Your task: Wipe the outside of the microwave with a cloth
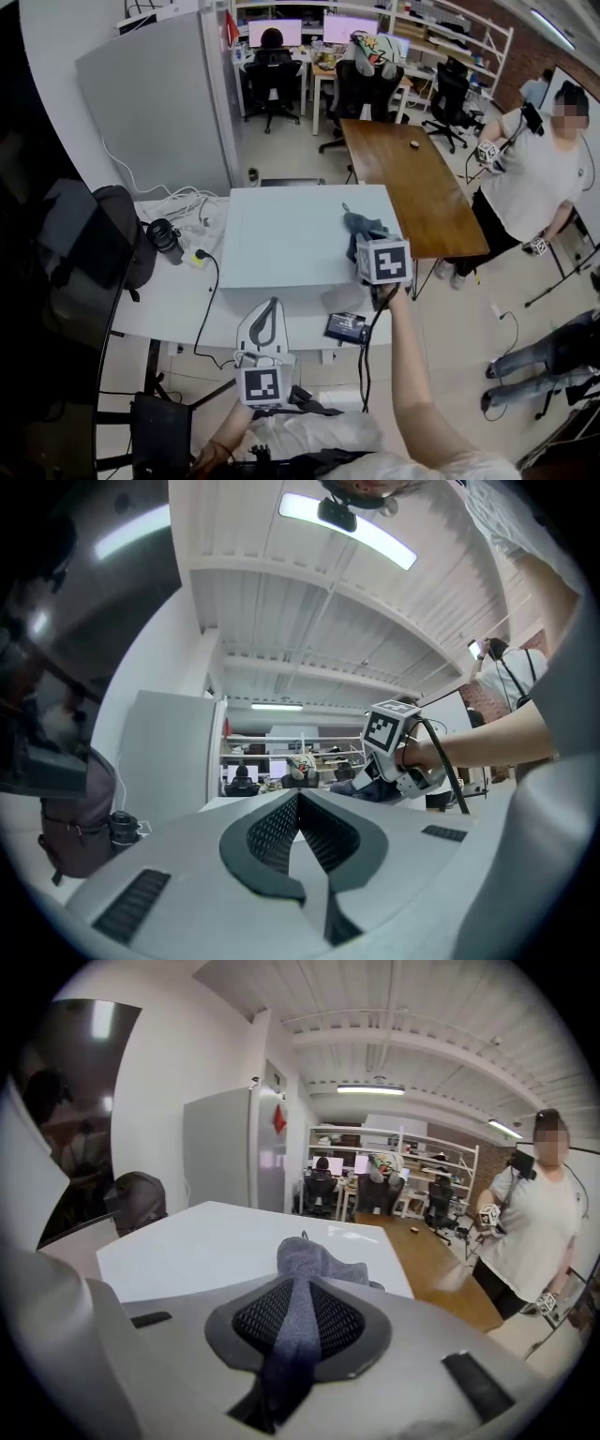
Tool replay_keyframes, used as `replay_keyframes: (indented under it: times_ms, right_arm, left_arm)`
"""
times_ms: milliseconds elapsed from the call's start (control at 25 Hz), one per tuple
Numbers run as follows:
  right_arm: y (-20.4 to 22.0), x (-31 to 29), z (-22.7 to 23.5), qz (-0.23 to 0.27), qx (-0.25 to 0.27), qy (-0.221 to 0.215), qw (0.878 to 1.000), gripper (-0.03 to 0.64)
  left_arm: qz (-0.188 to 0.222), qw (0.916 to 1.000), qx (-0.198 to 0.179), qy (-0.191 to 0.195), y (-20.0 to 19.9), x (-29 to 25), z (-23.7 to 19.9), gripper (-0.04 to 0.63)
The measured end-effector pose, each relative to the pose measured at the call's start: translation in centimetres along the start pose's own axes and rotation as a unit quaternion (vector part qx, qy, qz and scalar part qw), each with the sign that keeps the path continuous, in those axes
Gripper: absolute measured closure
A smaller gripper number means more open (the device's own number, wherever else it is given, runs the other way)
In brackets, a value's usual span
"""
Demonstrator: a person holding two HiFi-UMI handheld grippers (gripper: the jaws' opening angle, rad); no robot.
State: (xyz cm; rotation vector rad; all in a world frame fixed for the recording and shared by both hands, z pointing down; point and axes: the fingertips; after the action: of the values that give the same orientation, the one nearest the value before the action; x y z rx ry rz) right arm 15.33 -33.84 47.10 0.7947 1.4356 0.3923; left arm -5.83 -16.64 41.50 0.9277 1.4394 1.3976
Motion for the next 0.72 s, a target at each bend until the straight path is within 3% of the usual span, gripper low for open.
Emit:
replay_keyframes:
  times_ms: [160,320,480,720]
  right_arm:
    - [1.8,1.5,4.6,0.003,-0.046,0.018,0.999,0.541]
    - [0.8,3.9,2.9,0.053,-0.070,-0.014,0.996,0.541]
    - [-2.6,7.1,-6.9,0.114,-0.019,-0.091,0.989,0.541]
    - [-3.4,7.2,-24.4,0.109,0.091,-0.196,0.970,0.540]
  left_arm:
    - [-0.001,0.9995,-0.016,0.026,0.2,-0.5,1.5,0.594]
    - [-0.001,0.9998,-0.003,0.020,-0.1,-0.2,1.8,0.594]
    - [-0.007,0.9999,0.007,-0.006,0.5,0.9,0.6,0.594]
    - [-0.012,0.9987,0.004,-0.049,1.1,3.1,-2.2,0.594]
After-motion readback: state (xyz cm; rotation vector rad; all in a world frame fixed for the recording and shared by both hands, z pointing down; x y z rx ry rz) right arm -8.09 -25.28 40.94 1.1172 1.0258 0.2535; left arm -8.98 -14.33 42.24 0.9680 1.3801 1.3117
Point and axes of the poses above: the fingertips, and each gripper's own axes: x backward along the fingers, z to its right, y out of its underside, and after that the axes turned 11 degrees about -z, right-handed
